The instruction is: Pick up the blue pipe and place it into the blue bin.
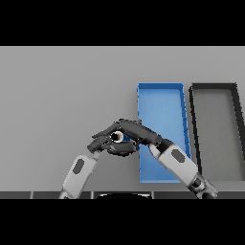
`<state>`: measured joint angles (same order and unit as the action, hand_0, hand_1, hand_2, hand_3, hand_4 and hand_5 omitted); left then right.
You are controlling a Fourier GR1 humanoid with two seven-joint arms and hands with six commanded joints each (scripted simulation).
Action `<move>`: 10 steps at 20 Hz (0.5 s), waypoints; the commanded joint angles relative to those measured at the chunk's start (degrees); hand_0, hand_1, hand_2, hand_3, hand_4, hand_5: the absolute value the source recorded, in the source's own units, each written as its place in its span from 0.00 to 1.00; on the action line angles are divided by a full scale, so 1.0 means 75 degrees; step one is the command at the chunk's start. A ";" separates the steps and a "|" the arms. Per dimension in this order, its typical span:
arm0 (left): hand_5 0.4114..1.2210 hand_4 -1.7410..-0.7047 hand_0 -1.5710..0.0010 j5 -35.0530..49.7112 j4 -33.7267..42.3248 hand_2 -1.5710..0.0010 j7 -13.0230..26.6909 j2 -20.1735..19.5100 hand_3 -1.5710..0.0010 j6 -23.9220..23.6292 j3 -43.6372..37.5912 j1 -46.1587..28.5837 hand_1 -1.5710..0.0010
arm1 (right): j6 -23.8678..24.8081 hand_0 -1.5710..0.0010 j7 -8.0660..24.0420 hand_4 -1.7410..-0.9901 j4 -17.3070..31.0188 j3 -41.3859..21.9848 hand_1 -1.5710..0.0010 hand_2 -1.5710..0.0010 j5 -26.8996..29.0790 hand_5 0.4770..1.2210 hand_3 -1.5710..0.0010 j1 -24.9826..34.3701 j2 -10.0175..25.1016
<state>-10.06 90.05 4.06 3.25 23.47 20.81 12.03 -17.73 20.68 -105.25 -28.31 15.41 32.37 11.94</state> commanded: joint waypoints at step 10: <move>0.05 0.80 0.99 -0.0182 -0.0202 1.00 0.0176 0.0035 1.00 -0.0067 0.0056 0.0124 0.99 | 0.0865 0.00 0.1213 0.00 -0.0249 0.1212 0.00 0.00 0.2630 1.00 0.00 0.1481 -0.0002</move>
<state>-11.43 88.53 5.41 3.54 22.98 21.24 12.97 -11.21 29.57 -107.14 -19.19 35.24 43.56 11.95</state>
